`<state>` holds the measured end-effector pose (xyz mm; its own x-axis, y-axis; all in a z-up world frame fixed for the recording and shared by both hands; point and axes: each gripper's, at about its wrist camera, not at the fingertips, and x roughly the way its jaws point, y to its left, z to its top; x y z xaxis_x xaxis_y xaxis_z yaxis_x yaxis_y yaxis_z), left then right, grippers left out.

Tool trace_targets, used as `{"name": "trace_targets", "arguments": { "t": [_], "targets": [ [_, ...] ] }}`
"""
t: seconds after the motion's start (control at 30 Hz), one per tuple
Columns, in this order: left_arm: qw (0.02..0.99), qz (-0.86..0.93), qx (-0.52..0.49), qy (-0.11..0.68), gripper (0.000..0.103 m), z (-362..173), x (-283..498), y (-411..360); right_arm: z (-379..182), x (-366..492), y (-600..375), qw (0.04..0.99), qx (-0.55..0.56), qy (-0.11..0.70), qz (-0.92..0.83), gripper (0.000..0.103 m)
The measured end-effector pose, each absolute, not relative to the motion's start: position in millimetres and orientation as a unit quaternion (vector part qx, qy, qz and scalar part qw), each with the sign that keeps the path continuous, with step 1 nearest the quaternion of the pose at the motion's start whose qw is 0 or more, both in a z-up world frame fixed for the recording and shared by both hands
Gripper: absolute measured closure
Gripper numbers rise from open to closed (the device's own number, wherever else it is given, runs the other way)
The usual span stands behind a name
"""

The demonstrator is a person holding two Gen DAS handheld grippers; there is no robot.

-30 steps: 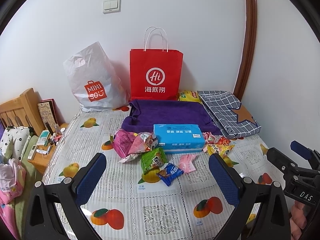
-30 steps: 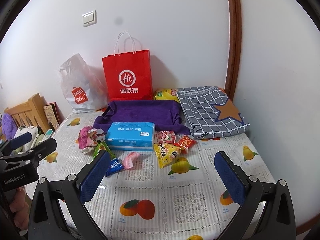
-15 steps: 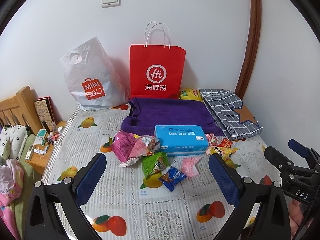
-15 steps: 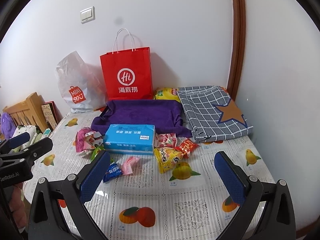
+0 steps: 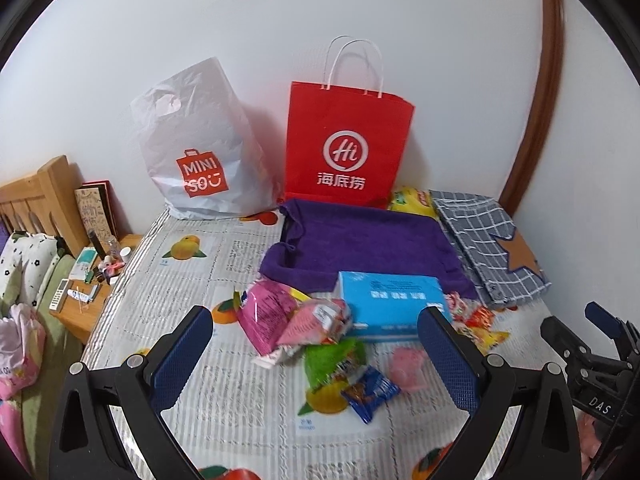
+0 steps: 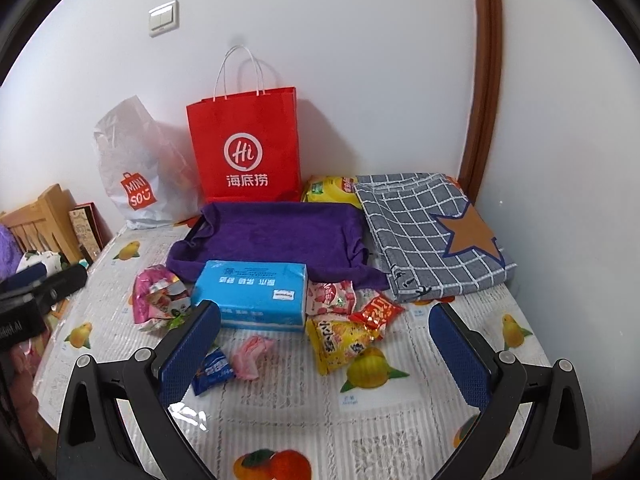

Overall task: Organize snacks
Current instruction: 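Grasp the pink-white wrapper with the left tool while the right tool grasps the yellow triangular snack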

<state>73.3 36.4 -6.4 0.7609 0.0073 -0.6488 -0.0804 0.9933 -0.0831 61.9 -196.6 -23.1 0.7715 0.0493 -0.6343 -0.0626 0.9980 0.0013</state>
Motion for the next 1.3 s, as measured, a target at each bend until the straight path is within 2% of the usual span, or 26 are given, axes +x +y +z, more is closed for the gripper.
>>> {"name": "trace_targets", "arguments": {
  "t": [0.27, 0.37, 0.5, 0.87, 1.0, 1.2, 1.27, 1.3],
  "targets": [
    [0.930, 0.009, -0.054, 0.362, 0.001, -40, 105, 39, -67, 103, -225, 0.928, -0.012, 0.372, 0.017, 0.001],
    [0.918, 0.017, -0.042, 0.394, 0.001, -55, 120, 39, -90, 116, -239, 0.917, -0.006, 0.399, 0.009, 0.001],
    [0.909, 0.016, -0.040, 0.415, 0.001, -74, 131, 42, -115, 123, -247, 0.907, 0.021, 0.419, 0.038, 0.009],
    [0.893, 0.003, -0.041, 0.448, 0.001, -103, 133, 42, -169, 149, -223, 0.887, 0.007, 0.456, 0.075, 0.012],
    [0.894, 0.001, -0.043, 0.446, 0.001, -108, 137, 39, -178, 154, -215, 0.882, -0.009, 0.465, 0.076, 0.032],
    [0.895, 0.009, -0.040, 0.444, 0.001, -108, 157, 37, -176, 147, -220, 0.885, -0.003, 0.459, 0.082, 0.041],
    [0.892, 0.006, -0.034, 0.450, 0.001, -111, 165, 33, -172, 143, -224, 0.884, 0.004, 0.459, 0.086, 0.050],
    [0.892, 0.002, -0.033, 0.452, 0.001, -112, 168, 31, -170, 141, -227, 0.884, 0.007, 0.460, 0.088, 0.050]
  ]
}}
